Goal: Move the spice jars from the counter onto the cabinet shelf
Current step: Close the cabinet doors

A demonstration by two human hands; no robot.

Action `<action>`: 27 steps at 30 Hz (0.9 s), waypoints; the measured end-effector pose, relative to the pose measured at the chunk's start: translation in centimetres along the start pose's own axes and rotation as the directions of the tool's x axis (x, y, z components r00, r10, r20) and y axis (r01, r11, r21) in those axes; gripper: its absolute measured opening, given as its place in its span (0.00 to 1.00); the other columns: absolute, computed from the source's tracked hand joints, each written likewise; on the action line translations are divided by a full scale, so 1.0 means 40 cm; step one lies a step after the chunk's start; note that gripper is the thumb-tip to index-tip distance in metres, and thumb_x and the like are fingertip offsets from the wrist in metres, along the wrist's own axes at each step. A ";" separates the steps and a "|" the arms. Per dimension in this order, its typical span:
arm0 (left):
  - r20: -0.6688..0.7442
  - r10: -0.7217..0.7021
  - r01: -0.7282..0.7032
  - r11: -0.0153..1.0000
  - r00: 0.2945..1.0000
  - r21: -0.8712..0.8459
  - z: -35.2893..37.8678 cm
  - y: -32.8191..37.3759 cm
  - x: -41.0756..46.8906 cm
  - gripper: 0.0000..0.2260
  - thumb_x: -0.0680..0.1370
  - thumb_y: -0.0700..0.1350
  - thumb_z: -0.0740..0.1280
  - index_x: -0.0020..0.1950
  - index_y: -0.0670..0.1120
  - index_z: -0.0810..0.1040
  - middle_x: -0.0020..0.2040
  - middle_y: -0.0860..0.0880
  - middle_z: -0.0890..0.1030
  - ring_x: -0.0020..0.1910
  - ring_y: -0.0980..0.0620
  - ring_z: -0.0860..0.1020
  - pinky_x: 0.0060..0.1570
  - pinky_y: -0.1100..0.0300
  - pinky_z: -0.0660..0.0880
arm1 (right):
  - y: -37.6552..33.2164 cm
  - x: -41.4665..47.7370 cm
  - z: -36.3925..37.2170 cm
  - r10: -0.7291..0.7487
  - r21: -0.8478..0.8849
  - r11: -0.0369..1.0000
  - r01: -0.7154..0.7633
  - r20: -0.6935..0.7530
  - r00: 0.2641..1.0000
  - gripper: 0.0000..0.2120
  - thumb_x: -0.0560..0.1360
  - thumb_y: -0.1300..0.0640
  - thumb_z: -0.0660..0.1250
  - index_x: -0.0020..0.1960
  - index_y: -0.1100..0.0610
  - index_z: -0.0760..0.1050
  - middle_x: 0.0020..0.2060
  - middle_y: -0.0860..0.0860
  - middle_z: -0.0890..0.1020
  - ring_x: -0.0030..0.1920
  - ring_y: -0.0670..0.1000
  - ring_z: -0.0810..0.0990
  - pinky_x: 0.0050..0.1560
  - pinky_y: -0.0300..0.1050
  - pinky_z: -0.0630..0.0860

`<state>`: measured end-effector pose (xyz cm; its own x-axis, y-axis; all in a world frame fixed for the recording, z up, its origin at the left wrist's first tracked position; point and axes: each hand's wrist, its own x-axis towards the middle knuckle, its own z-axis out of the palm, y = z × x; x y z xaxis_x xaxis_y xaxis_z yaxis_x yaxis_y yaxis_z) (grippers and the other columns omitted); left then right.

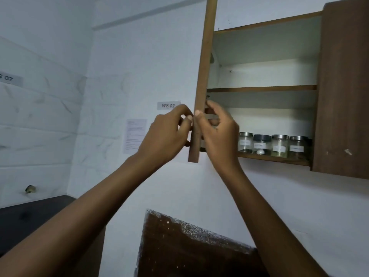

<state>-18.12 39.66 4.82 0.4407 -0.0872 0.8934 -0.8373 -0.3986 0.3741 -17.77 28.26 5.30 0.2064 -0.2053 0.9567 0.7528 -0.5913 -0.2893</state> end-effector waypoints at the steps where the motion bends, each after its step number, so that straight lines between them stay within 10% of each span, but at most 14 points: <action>1: 0.023 0.009 -0.009 1.000 1.000 -0.017 0.017 0.007 -0.002 0.07 0.80 0.47 0.58 0.50 0.49 0.75 0.44 0.51 0.82 0.33 0.54 0.83 0.42 0.49 0.80 | 0.003 0.008 -0.024 0.005 -0.010 1.000 -0.005 -0.021 1.000 0.14 0.74 0.51 0.66 0.57 0.55 0.77 0.49 0.49 0.82 0.47 0.49 0.80 0.48 0.54 0.78; 14: 0.134 0.130 -0.120 0.989 0.982 -0.082 0.335 0.116 -0.001 0.21 0.76 0.56 0.64 0.68 0.53 0.69 0.65 0.53 0.71 0.57 0.58 0.73 0.46 0.72 0.69 | 0.138 0.093 -0.322 0.139 -0.095 0.985 -0.142 -0.031 0.990 0.03 0.74 0.57 0.67 0.44 0.51 0.75 0.36 0.42 0.78 0.42 0.47 0.81 0.47 0.49 0.80; 19: 0.021 0.134 -0.134 0.991 0.991 -0.004 0.488 0.157 0.027 0.22 0.75 0.57 0.65 0.66 0.49 0.67 0.73 0.51 0.61 0.69 0.51 0.64 0.58 0.61 0.67 | 0.217 0.130 -0.416 0.172 -0.122 0.978 -0.170 0.003 0.985 0.03 0.73 0.57 0.68 0.41 0.50 0.76 0.39 0.50 0.81 0.44 0.52 0.82 0.45 0.54 0.81; 27: -0.093 0.158 -0.157 0.987 0.983 0.020 0.653 0.172 0.069 0.22 0.75 0.55 0.66 0.65 0.47 0.68 0.70 0.51 0.68 0.61 0.52 0.73 0.50 0.63 0.73 | 0.332 0.180 -0.516 0.188 -0.140 0.973 -0.183 0.023 0.982 0.09 0.72 0.58 0.70 0.36 0.50 0.74 0.38 0.56 0.82 0.42 0.55 0.82 0.44 0.59 0.81</action>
<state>-14.22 12.85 3.35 0.2707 -0.0640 0.9605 -0.8896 -0.3979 0.2242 -19.22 2.83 7.68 0.3580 -0.2948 0.8860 0.6071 -0.6474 -0.4607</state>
